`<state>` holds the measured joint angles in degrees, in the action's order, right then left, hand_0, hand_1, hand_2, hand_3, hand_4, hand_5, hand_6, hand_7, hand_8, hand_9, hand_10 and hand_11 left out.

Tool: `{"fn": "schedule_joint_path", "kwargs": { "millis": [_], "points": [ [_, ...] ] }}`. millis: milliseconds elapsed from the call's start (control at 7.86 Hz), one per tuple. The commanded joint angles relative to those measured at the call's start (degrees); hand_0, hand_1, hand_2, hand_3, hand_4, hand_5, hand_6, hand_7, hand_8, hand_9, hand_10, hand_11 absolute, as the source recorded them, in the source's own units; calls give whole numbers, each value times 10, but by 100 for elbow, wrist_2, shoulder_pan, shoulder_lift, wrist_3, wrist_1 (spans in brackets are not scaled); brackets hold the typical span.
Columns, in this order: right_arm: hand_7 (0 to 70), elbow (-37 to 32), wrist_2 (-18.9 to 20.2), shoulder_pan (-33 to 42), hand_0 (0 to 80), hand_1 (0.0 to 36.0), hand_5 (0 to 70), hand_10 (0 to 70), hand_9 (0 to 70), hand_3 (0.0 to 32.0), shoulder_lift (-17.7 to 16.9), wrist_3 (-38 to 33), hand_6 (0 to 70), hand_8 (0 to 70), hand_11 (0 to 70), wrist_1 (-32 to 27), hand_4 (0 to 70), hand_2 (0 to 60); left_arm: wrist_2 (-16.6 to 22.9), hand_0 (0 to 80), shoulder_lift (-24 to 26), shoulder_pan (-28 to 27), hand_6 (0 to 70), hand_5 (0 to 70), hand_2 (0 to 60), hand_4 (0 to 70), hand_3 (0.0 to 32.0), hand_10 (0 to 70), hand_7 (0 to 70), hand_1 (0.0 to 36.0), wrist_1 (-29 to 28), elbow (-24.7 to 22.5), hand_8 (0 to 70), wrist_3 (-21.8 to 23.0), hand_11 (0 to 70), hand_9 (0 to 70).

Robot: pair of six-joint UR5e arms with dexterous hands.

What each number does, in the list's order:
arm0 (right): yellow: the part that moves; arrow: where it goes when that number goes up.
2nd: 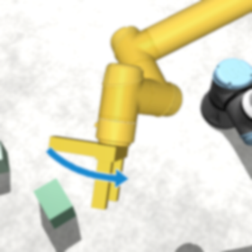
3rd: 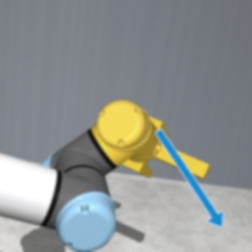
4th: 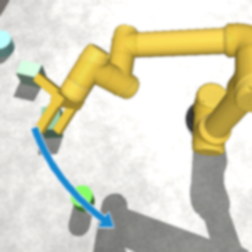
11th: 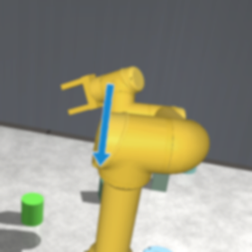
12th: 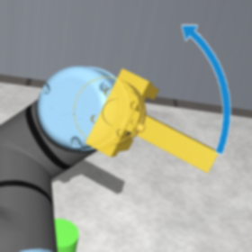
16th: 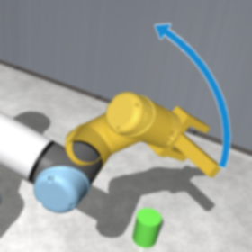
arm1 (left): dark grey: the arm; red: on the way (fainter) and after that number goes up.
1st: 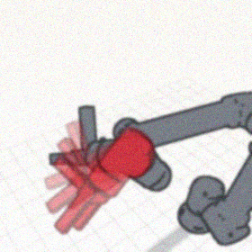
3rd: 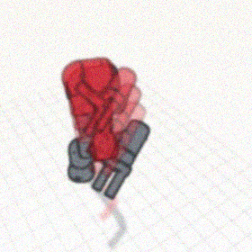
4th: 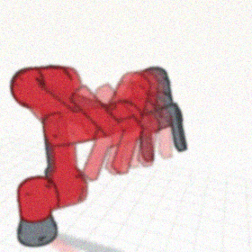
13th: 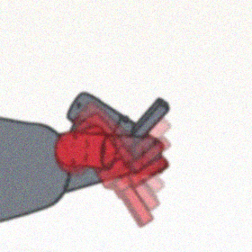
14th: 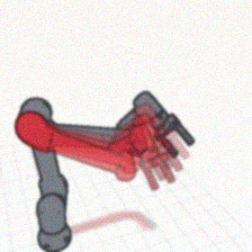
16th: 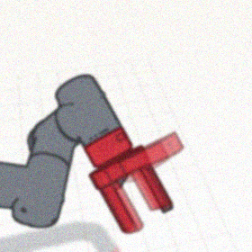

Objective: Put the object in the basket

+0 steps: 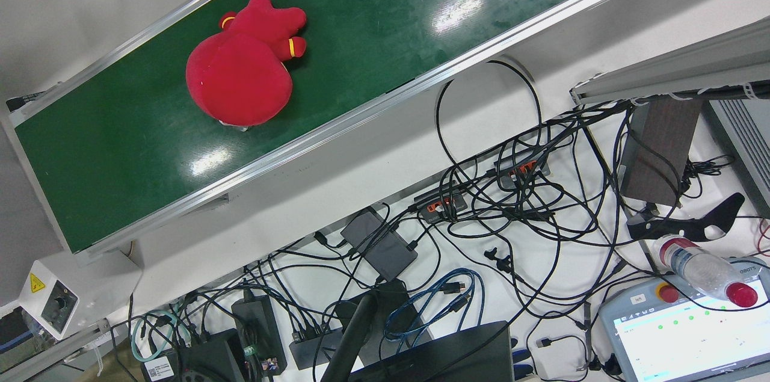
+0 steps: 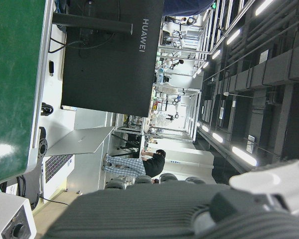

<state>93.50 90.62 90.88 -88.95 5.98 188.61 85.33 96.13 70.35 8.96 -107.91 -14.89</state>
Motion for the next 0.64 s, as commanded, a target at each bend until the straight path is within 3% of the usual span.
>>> {"fn": "schedule_joint_path", "kwargs": {
  "millis": [0, 509],
  "points": [
    [0, 2, 0, 0, 0, 0, 0, 0, 0, 0, 0, 0, 0, 0, 0, 0, 0, 0, 1, 621, -15, -4, 19, 170, 0, 84, 0, 0, 18, 205, 1, -37, 71, 21, 0, 118],
    [0, 2, 0, 0, 0, 0, 0, 0, 0, 0, 0, 0, 0, 0, 0, 0, 0, 0, -8, 622, -111, -30, 18, 164, 0, 84, 0, 0, 19, 205, 1, -46, 71, 21, 0, 119]
  ]
}}
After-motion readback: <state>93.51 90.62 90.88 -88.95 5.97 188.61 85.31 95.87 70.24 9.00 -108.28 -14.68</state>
